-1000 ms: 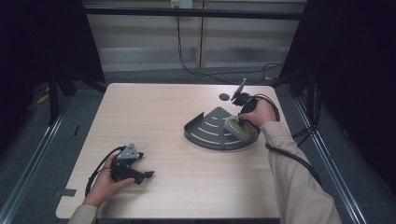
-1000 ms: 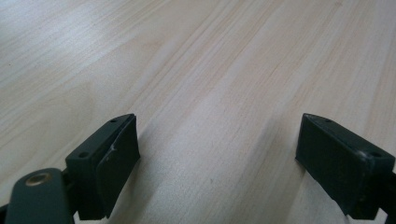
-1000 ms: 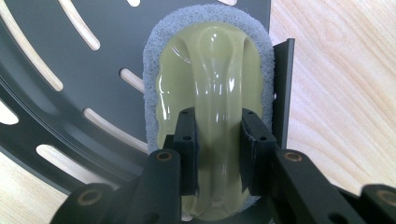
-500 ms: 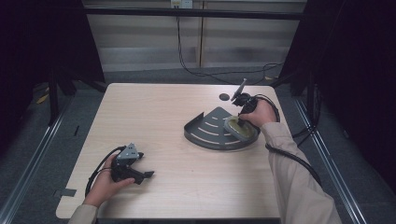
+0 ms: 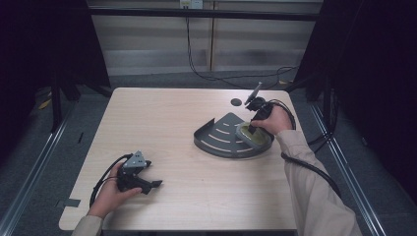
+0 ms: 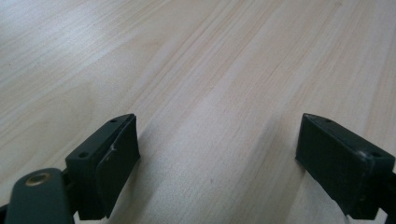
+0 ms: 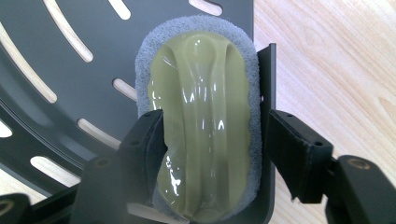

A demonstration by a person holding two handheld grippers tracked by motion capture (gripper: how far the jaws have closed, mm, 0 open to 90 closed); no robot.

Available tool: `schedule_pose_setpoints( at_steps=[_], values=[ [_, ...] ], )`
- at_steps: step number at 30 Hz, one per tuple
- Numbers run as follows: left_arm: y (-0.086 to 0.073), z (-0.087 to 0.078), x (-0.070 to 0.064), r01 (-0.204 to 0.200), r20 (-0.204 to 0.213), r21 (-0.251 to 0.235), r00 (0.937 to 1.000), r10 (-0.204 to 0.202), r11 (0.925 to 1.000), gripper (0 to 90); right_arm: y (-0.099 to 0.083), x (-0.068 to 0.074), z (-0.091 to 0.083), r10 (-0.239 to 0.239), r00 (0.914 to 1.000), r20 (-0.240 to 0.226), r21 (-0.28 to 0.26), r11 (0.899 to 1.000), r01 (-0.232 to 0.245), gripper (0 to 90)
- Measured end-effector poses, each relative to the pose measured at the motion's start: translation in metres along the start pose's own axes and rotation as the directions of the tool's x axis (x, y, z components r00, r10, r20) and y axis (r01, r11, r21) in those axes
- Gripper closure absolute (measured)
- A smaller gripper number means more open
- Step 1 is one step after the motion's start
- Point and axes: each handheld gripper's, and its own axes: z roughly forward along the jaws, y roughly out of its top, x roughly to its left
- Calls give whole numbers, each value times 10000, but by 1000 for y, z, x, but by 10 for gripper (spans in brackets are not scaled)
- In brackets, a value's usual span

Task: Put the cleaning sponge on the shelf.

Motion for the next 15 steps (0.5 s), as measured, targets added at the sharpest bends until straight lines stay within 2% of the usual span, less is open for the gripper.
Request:
schedule_pose_setpoints(
  at_steps=[5, 15],
  values=[
    [0, 0, 0, -2, 2, 0, 10000, 2, 10000, 129, -1, 2, -3, 100, 9999, -73, -160, 9998, -102, 303],
    [0, 0, 0, -5, -6, -2, 10000, 5, 10000, 129, -5, 4, -10, 54, 9998, -206, -458, 9989, -63, 258]
  ],
)
